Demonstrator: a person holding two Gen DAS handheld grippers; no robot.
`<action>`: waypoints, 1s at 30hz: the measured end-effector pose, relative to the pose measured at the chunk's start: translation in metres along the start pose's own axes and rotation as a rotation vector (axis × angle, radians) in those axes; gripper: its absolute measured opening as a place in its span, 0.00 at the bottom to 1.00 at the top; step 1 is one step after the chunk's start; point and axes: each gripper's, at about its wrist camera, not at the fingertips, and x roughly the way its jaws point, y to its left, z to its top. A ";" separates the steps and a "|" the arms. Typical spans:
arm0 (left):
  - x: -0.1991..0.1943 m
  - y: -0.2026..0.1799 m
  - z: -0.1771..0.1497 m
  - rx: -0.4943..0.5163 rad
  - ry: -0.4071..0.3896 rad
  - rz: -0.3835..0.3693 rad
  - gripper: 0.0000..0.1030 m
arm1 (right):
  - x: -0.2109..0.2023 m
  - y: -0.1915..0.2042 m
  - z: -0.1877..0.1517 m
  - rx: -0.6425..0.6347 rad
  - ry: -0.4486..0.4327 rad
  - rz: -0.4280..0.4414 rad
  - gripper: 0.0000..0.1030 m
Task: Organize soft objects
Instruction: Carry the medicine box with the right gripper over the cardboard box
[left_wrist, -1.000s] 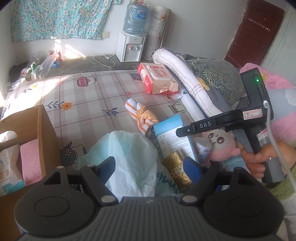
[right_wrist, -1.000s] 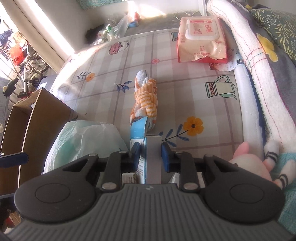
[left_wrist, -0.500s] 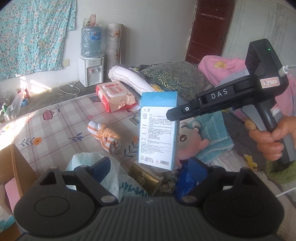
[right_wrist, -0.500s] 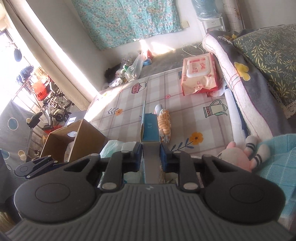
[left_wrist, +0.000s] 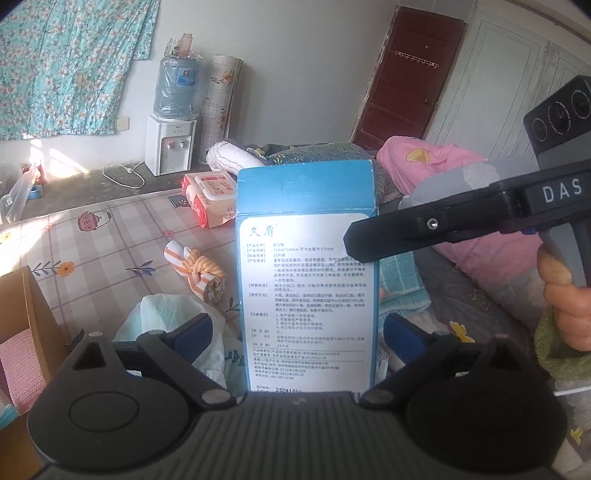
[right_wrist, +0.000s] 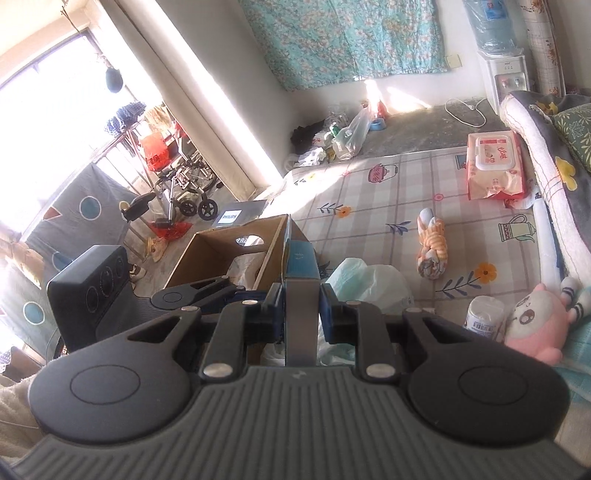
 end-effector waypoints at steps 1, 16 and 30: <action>-0.006 0.002 -0.002 -0.008 -0.004 0.002 0.97 | 0.001 0.006 0.000 -0.007 0.003 0.010 0.19; -0.114 0.036 -0.036 -0.145 -0.119 0.156 0.72 | 0.047 0.119 0.001 -0.050 0.046 0.204 0.19; -0.174 0.108 -0.040 -0.308 -0.100 0.420 0.72 | 0.167 0.173 0.043 0.072 0.219 0.367 0.23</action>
